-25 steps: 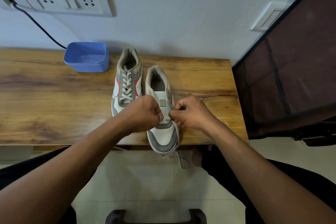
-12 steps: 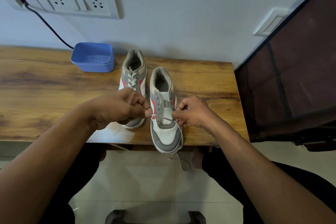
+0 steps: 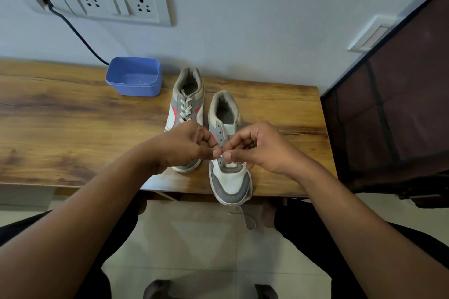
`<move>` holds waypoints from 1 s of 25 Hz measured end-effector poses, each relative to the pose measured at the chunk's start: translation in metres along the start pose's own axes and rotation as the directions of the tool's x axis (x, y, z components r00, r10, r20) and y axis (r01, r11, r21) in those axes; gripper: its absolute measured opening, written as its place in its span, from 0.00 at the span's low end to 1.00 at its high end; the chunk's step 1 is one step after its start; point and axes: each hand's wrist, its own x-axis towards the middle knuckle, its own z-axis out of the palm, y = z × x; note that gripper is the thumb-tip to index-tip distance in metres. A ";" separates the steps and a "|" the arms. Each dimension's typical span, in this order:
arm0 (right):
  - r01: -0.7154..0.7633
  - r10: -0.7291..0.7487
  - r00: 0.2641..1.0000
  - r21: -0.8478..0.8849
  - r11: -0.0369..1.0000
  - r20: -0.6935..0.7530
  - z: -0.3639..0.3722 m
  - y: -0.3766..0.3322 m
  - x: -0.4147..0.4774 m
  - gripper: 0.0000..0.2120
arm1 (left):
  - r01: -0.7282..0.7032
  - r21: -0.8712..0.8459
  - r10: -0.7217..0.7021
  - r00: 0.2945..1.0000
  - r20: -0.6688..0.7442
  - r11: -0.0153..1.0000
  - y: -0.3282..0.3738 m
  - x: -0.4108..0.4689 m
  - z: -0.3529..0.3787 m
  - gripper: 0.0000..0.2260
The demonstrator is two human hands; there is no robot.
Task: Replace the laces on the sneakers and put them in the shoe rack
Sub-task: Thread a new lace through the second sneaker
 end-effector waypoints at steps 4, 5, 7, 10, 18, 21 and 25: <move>-0.017 0.017 1.000 -0.038 0.999 0.005 -0.001 0.008 -0.001 0.03 | -0.078 0.130 0.084 0.996 -0.042 0.988 -0.003 0.010 0.011 0.02; -0.018 0.017 1.000 -0.079 0.997 -0.007 -0.001 0.010 -0.001 0.03 | -0.118 0.212 0.135 0.988 -0.069 0.970 -0.003 0.011 0.013 0.01; -0.022 0.018 1.000 -0.205 0.979 -0.022 0.000 0.014 -0.002 0.05 | -0.194 0.411 0.256 0.961 -0.101 0.891 -0.002 0.013 0.018 0.05; -0.013 -0.002 0.999 -0.349 0.937 -0.041 0.000 0.018 -0.006 0.05 | -0.226 0.616 0.319 0.947 -0.042 0.755 -0.007 0.016 0.019 0.14; 0.152 -0.237 0.970 -0.632 0.760 -0.051 0.012 0.021 0.000 0.03 | -0.304 0.692 0.430 0.903 -0.010 0.655 -0.021 0.025 0.025 0.11; 0.162 -0.268 0.961 -0.654 0.739 -0.065 0.015 0.027 0.005 0.03 | -0.312 0.659 0.459 0.887 -0.056 0.684 -0.024 0.026 0.024 0.13; 0.168 -0.284 0.952 -0.584 0.794 -0.112 0.018 0.035 0.010 0.03 | -0.328 0.629 0.488 0.868 -0.093 0.705 -0.028 0.027 0.024 0.13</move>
